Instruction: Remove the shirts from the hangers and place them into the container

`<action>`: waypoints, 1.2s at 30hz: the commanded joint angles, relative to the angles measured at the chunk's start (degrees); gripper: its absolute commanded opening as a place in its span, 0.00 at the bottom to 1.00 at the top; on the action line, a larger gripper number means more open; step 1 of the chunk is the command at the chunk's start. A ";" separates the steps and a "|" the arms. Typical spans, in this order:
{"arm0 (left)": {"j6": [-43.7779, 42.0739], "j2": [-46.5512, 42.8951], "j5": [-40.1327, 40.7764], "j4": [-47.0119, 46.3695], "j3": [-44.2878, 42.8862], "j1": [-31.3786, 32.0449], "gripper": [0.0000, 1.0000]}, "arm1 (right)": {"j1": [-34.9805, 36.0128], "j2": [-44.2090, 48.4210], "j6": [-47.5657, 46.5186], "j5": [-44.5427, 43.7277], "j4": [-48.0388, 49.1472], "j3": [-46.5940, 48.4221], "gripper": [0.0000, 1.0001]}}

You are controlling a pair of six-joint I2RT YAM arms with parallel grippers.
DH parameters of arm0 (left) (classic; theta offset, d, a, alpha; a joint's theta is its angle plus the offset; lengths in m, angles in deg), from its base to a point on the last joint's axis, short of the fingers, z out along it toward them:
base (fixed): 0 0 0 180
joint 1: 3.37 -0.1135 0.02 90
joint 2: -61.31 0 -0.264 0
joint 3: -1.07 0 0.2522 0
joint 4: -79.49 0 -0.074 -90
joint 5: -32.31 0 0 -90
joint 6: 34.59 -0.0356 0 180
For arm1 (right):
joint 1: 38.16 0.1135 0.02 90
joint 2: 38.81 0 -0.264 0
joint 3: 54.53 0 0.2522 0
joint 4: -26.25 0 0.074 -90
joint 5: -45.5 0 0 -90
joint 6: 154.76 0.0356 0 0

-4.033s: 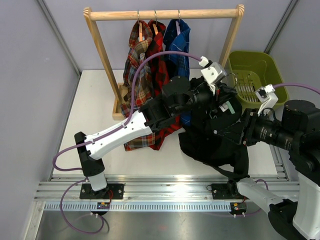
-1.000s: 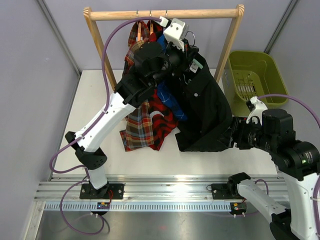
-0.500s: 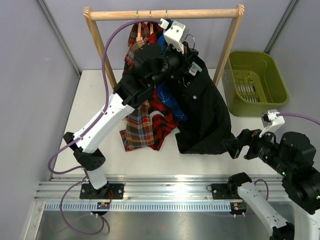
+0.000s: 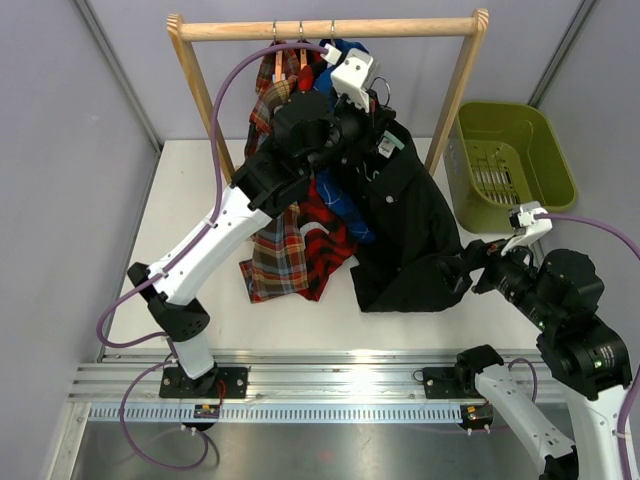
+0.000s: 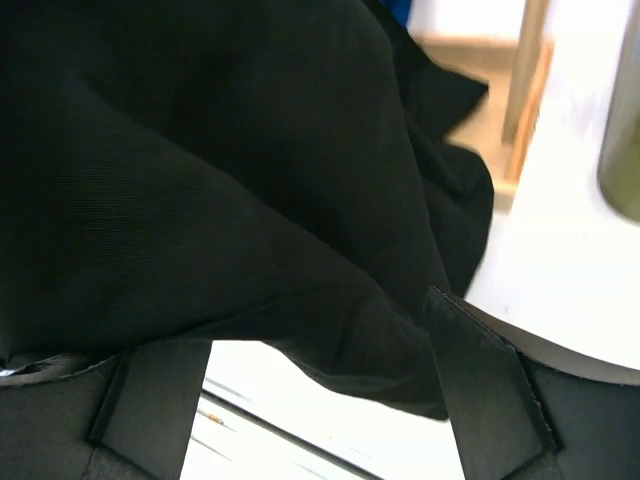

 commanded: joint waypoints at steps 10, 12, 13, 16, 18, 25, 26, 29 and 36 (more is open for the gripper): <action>7.53 4.67 -1.79 -5.36 -7.05 -1.19 0.00 | 0.26 -1.83 -0.50 9.31 9.71 -1.19 0.49; 8.15 6.78 -1.27 -5.18 -10.57 -1.81 0.00 | 0.26 -2.00 -0.42 10.19 8.83 -0.92 0.44; 8.85 7.39 -1.00 -4.75 -11.62 -2.50 0.00 | 0.17 -1.83 -0.42 10.28 7.70 -0.57 0.41; 8.69 9.07 1.36 -5.17 -14.00 -3.82 0.00 | 0.17 -0.69 -0.16 10.54 4.19 -0.05 0.26; 8.07 9.07 4.52 -5.79 -14.09 -4.70 0.00 | 0.26 0.10 0.02 10.10 1.81 1.18 0.10; 6.93 5.22 8.49 -7.64 -14.10 -11.38 0.00 | 0.17 3.52 1.25 1.15 -11.02 8.99 0.00; 6.49 4.24 8.75 -7.47 -13.57 -11.91 0.00 | 0.17 3.97 1.77 -0.69 -11.64 9.88 0.00; 4.03 -0.06 10.33 -7.73 -10.07 -13.32 0.00 | 0.26 5.37 4.32 -11.14 -13.84 12.61 0.00; 0.34 -10.08 15.42 -10.45 -2.50 -14.73 0.00 | 0.17 0.90 15.27 -41.72 -27.87 15.16 0.00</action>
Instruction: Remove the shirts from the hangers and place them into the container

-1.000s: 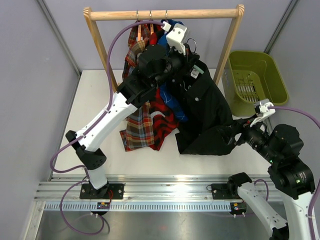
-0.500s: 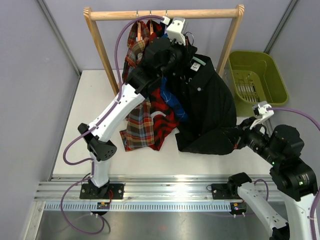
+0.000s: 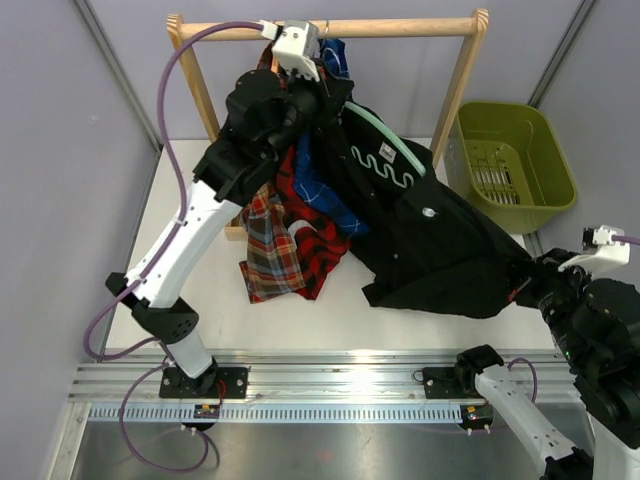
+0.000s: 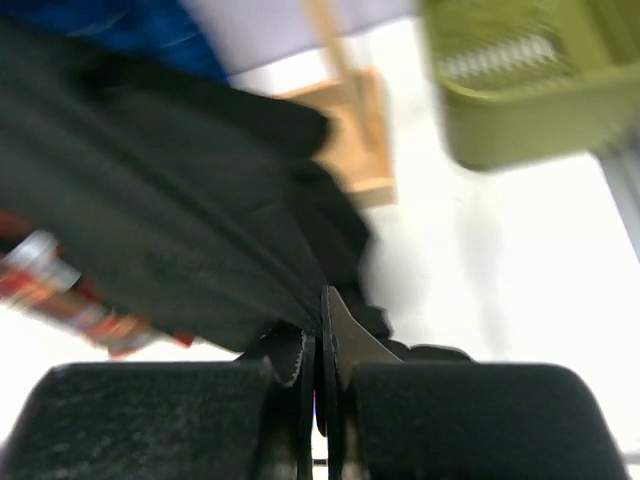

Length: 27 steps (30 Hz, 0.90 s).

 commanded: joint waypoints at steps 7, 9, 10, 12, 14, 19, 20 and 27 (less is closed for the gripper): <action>-7.47 -14.14 21.08 -14.84 3.55 -5.81 0.00 | 0.08 -3.26 18.37 -37.88 -21.27 3.00 0.00; -5.99 -15.89 21.44 -15.10 4.61 -5.81 0.00 | 0.08 -4.05 17.41 -36.75 -19.97 2.30 0.00; -5.02 -16.25 20.66 -14.50 5.14 -5.81 0.00 | 0.00 -4.41 16.44 -35.26 -18.82 0.64 0.00; 0.48 -17.04 16.81 -9.95 5.23 -5.81 0.00 | 0.00 -5.20 13.64 -29.38 -15.06 -1.30 0.00; 6.47 -18.80 9.28 -6.16 8.72 -5.81 0.00 | 0.08 -6.69 12.13 -22.28 -12.32 -4.64 0.00; 25.38 -25.20 -8.07 -5.70 27.09 0.85 0.00 | 0.00 -10.99 8.09 -15.21 -4.58 -7.55 0.00; 26.70 -26.09 -8.44 -5.79 29.38 2.96 0.00 | 0.08 -11.70 7.74 -14.08 -4.05 -7.47 0.00; 34.72 -28.56 -13.10 -9.66 39.78 17.37 0.00 | 0.00 -14.43 6.33 -13.36 -1.33 -6.15 0.00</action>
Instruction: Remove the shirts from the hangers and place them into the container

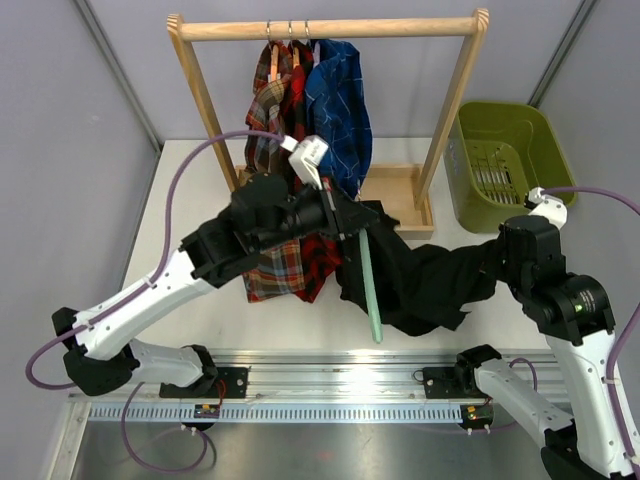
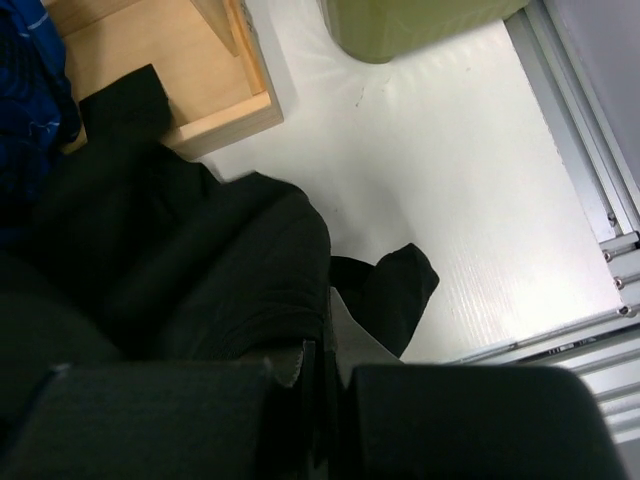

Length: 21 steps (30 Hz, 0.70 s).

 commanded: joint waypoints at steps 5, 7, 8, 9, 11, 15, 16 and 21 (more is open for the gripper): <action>9.13 0.67 -14.14 -16.50 -0.08 5.32 0.00 | -0.29 -1.30 -2.13 -0.58 3.29 2.29 0.00; 11.33 1.47 -16.98 -21.01 1.16 5.32 0.00 | -0.29 -2.18 -2.22 -1.97 3.47 2.64 0.00; 13.16 1.64 -19.95 -27.12 1.95 5.23 0.00 | -0.29 -2.53 -2.83 -2.33 3.55 2.82 0.00; 13.79 1.56 -21.02 -29.88 2.39 5.14 0.00 | -0.29 -3.58 -3.01 -2.68 3.56 3.17 0.00; 12.58 1.73 -22.17 -31.23 0.65 5.14 0.00 | -0.29 -4.72 -3.71 -2.69 3.55 3.52 0.00; -5.23 2.35 -10.01 -11.59 -8.93 6.10 0.00 | -0.20 -6.31 -4.68 4.67 3.29 6.24 0.69; -9.37 3.04 -4.39 -7.28 -10.34 6.63 0.00 | -0.29 -6.05 -5.03 6.00 3.21 7.12 0.79; -25.65 10.06 12.89 3.49 -14.30 6.81 0.00 | -0.29 -4.90 -7.14 13.02 0.66 19.65 0.99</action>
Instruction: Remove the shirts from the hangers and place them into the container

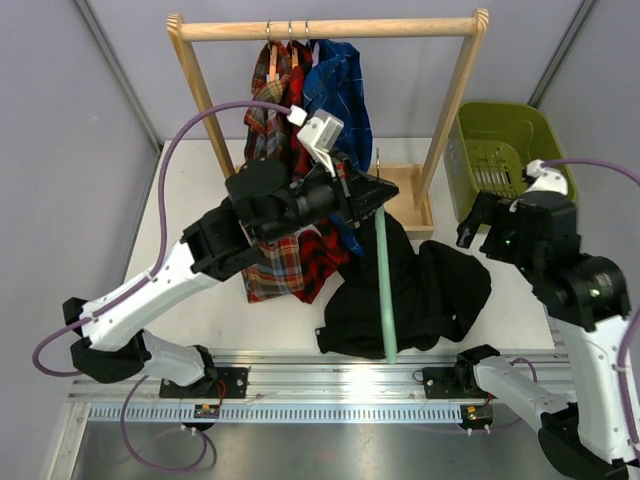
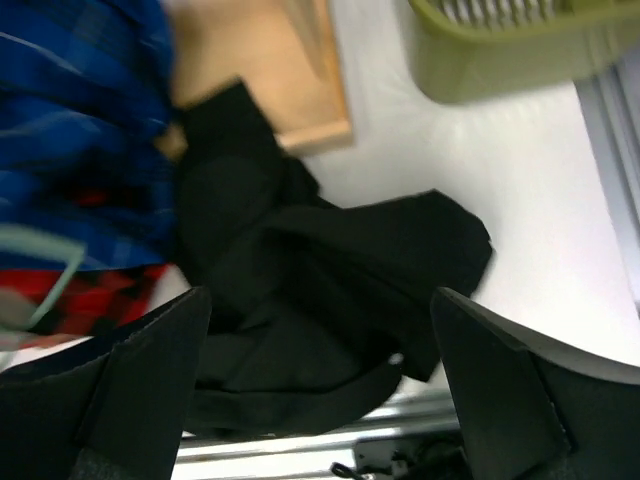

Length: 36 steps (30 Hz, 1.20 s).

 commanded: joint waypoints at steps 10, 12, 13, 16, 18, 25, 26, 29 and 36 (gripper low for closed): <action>-23.11 21.51 17.53 3.57 -7.29 1.46 0.00 | -0.09 -2.02 -4.16 20.35 -7.11 27.24 0.99; -23.65 23.70 17.88 3.65 -8.69 1.46 0.00 | -0.18 -2.81 -4.25 21.05 -8.17 28.65 0.93; -24.08 24.23 17.80 4.43 -10.53 1.46 0.00 | -0.09 -2.98 -4.16 22.01 -9.22 28.74 0.91; -24.53 25.99 17.71 5.66 -13.18 1.46 0.00 | -0.18 -3.69 -3.89 23.95 -10.46 28.13 0.84; -25.05 26.26 17.62 6.11 -15.20 1.73 0.00 | -0.18 -3.60 -4.07 24.66 -11.25 26.55 0.81; -26.72 28.19 17.01 9.53 -22.49 2.61 0.00 | -0.09 -2.64 -4.33 29.22 -12.13 19.16 0.76; -26.64 28.89 16.66 9.71 -23.20 2.61 0.00 | -0.18 -2.02 -4.33 29.40 -11.87 17.85 0.76; -26.20 29.33 15.95 9.71 -24.17 2.61 0.00 | -0.18 -1.41 -4.25 30.11 -11.34 15.83 0.70; -25.06 30.91 13.75 11.38 -27.77 3.04 0.00 | -0.18 -1.23 -4.33 33.62 -9.41 12.13 0.49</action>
